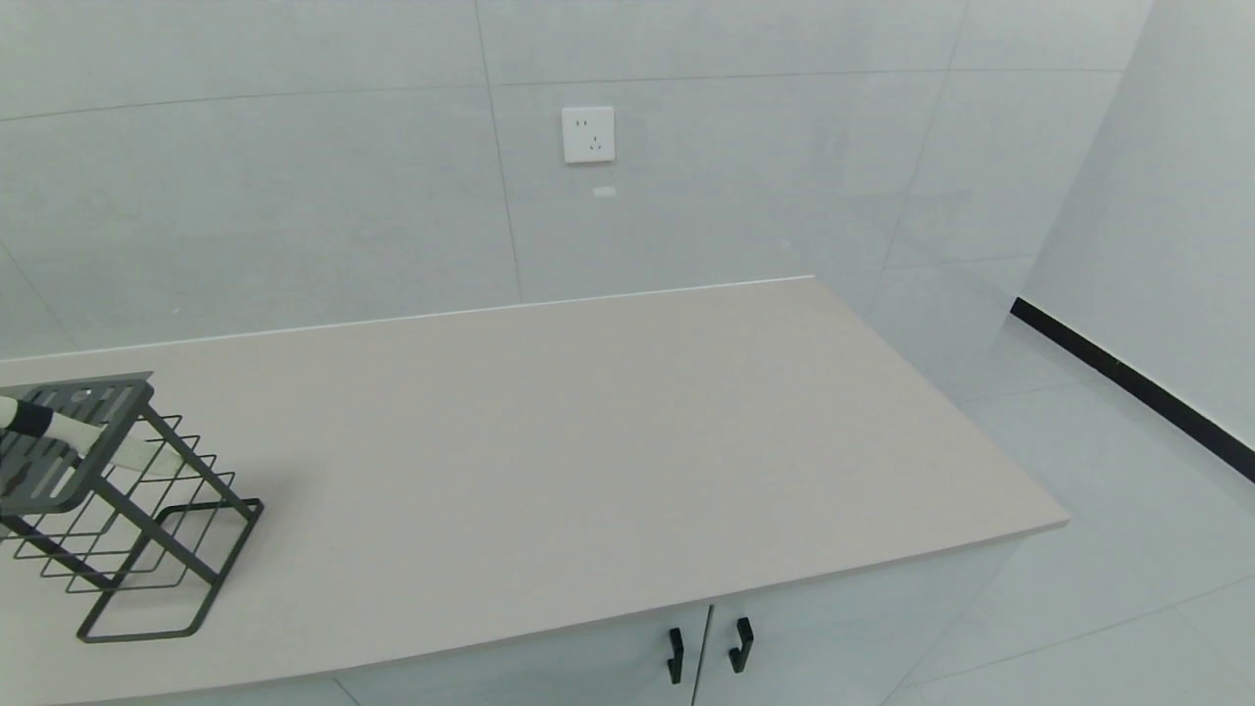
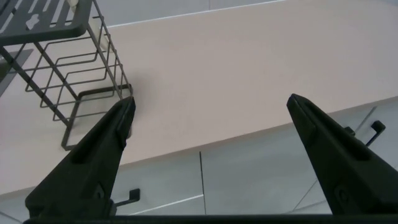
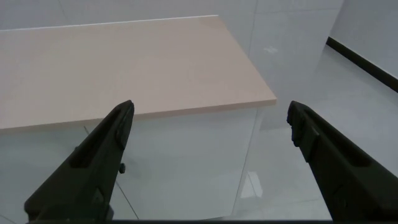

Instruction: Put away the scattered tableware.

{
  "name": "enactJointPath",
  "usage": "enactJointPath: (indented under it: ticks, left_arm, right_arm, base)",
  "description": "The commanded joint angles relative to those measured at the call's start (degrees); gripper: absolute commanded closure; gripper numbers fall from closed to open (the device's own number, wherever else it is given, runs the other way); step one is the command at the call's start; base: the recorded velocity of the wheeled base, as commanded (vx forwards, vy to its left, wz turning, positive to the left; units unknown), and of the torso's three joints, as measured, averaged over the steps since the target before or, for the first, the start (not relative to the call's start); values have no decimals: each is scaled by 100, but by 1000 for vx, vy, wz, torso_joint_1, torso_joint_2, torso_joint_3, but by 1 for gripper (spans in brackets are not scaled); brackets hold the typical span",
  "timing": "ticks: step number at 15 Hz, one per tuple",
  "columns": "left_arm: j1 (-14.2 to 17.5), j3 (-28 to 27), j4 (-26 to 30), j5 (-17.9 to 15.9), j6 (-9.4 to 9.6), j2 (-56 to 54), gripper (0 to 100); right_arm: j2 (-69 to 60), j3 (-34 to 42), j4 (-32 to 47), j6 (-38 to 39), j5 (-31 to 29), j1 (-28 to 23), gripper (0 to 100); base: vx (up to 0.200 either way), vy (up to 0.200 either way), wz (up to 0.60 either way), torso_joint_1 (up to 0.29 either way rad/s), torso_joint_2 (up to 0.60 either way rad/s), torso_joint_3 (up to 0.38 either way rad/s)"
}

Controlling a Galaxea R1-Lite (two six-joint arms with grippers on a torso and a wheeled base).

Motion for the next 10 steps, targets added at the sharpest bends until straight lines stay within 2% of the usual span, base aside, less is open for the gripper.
enactJointPath:
  ticks: [1, 10]
  left_arm:
    - [0, 1, -2, -1, 0, 7, 0]
    - [0, 1, -2, -1, 0, 7, 0]
  right_arm:
    - [4, 5, 0, -4, 1, 2, 0]
    - [4, 5, -9, -13, 1, 2, 0]
  base:
    - [0, 0, 0, 0, 0, 0]
    - [0, 0, 0, 0, 0, 0]
